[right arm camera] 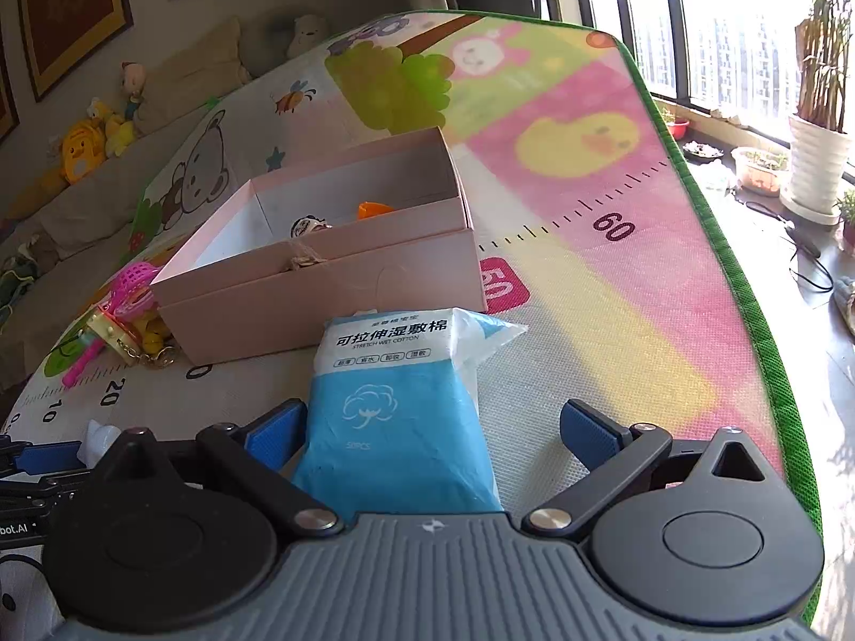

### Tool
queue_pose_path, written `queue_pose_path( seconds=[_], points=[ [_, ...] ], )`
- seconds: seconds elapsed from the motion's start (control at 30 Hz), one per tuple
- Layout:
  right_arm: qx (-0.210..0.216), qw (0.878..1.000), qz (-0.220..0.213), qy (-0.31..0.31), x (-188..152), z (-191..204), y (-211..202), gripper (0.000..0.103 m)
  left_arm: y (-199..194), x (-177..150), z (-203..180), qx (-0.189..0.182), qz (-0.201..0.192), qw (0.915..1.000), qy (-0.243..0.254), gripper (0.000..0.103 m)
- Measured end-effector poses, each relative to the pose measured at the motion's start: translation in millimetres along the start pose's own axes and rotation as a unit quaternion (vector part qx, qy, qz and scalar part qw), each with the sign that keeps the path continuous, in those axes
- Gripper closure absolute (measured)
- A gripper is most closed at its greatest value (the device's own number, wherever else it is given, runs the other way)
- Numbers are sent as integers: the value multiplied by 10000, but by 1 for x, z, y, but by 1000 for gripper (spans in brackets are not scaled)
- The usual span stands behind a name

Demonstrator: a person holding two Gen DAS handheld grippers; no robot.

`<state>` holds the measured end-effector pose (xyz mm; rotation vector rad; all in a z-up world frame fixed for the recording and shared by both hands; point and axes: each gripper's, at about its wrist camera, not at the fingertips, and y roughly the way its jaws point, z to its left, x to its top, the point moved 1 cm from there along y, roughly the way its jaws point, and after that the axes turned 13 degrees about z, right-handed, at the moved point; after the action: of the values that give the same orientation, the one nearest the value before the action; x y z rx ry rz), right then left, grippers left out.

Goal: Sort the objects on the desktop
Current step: 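Grasp the white star toy with the left tool while the right tool holds the wipe pack, then carry the star and wipe pack over the pink box and release both inside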

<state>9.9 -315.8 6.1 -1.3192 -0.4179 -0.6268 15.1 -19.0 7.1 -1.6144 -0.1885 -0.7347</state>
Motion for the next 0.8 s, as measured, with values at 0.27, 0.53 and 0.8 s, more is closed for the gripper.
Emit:
queue_pose_path(
  seconds=[0.27,0.53,0.8],
  points=[
    [1,10000,-8,5,-1,0,0,2,-9,-1,18,353,-97,9993,-54,32],
    [11,10000,11,-70,0,3,0,2,6,8,1,179,-12,9998,102,35],
    [-216,9964,402,-711,6,18,-3,49,-5,7,-5,109,-42,9995,289,57]
  ],
)
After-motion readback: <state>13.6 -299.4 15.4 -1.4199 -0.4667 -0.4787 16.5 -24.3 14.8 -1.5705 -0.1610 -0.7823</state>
